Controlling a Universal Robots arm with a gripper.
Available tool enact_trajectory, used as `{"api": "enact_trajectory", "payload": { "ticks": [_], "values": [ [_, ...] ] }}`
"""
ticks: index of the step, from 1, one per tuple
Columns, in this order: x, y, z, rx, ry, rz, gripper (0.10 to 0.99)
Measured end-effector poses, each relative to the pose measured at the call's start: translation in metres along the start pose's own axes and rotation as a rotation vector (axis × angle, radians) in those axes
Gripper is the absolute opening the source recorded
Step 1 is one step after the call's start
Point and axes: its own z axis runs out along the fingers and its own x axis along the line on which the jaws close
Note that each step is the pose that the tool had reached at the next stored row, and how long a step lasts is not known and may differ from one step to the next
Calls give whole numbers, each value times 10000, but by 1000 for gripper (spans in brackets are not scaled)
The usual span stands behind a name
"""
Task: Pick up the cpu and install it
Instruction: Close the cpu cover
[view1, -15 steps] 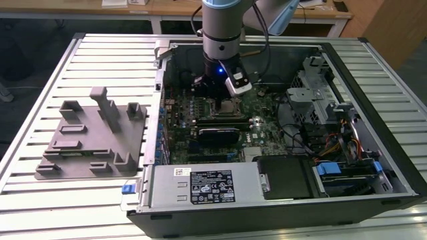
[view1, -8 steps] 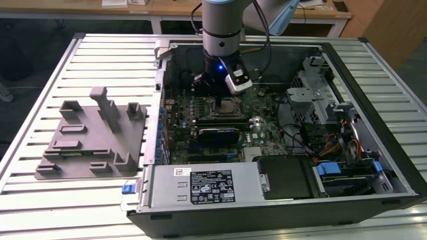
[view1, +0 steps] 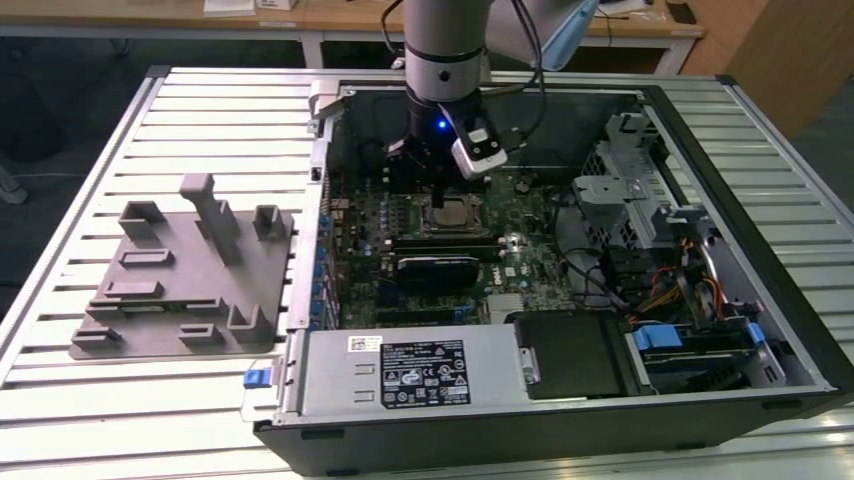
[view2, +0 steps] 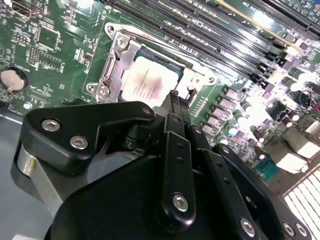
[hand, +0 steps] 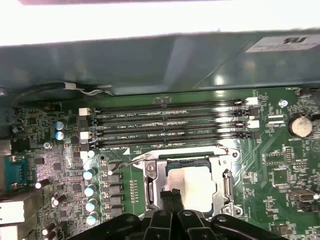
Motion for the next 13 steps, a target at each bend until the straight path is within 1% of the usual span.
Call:
{"api": "enact_trajectory", "payload": {
  "ticks": [1,7,13],
  "values": [
    [0,0,-10,0,-2,0,106],
    [-3,0,-12,1,-3,0,106],
    [-64,6,-9,0,-3,0,106]
  ]
}}
